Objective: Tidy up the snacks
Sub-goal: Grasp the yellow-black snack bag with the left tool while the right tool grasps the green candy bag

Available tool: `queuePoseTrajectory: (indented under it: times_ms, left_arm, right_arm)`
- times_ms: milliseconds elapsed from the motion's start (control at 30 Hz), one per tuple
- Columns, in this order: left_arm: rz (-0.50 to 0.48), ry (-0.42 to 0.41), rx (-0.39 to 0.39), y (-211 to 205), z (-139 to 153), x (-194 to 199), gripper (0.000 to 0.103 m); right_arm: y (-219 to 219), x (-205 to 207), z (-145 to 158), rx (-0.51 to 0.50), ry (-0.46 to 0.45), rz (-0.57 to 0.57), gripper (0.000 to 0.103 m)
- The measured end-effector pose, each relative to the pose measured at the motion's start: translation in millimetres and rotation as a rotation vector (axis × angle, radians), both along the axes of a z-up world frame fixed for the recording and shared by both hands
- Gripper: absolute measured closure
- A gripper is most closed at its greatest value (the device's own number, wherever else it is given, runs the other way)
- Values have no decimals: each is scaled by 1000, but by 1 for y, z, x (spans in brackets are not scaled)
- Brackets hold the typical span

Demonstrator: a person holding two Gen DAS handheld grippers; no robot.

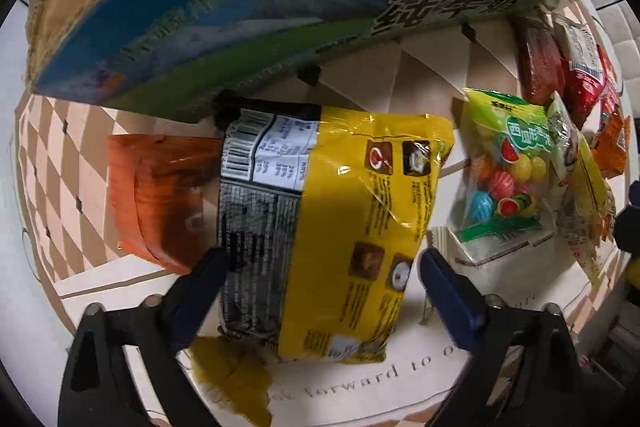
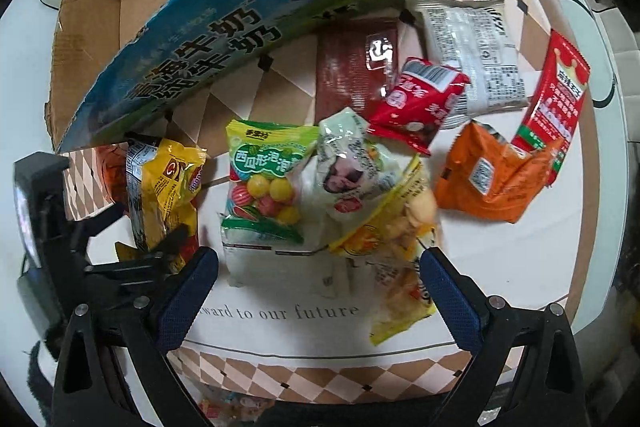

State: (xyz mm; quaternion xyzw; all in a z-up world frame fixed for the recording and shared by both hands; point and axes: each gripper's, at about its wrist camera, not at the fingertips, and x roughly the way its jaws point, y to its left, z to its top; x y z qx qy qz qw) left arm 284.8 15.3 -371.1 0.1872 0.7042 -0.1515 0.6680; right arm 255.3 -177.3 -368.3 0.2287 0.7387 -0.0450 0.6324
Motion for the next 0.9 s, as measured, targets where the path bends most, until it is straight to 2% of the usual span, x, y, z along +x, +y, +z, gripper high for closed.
queuePoseTrajectory:
  times_ms: [33, 67, 133, 233, 300, 367, 433, 600, 700, 800, 900]
  left_arm:
    - [16, -27, 15, 2, 1, -1, 21]
    - [38, -40, 13, 4, 4, -1, 24]
    - [108, -34, -3, 12, 9, -4, 34]
    - [261, 24, -42, 30, 17, -15, 39]
    - [300, 48, -58, 35, 15, -24, 39]
    - [296, 19, -31, 38, 12, -33, 39]
    - [284, -3, -26, 40, 13, -41, 39]
    - [188, -74, 14, 32, 23, -53, 38]
    - [126, -105, 5, 33, 36, -56, 38]
    - [105, -86, -28, 37, 36, -52, 38]
    - [86, -37, -60, 45, 39, -41, 38]
  right_arm:
    - [2, 2, -1, 3, 1, 1, 1]
    - [5, 4, -2, 3, 4, 3, 1]
    - [9, 6, -3, 5, 5, 5, 2]
    - [22, 12, -11, 15, 10, 3, 4]
    - [31, 15, -17, 29, 16, 5, 6]
    - [40, 20, -23, 29, 17, 1, 12]
    - [47, 27, -30, 40, 20, -4, 26]
    - [63, 39, -47, -2, 37, -5, 28]
    - [75, 47, -58, -17, 54, -1, 28]
    - [84, 46, -68, -54, 79, 15, 44]
    - [95, 41, -69, -70, 60, 31, 47]
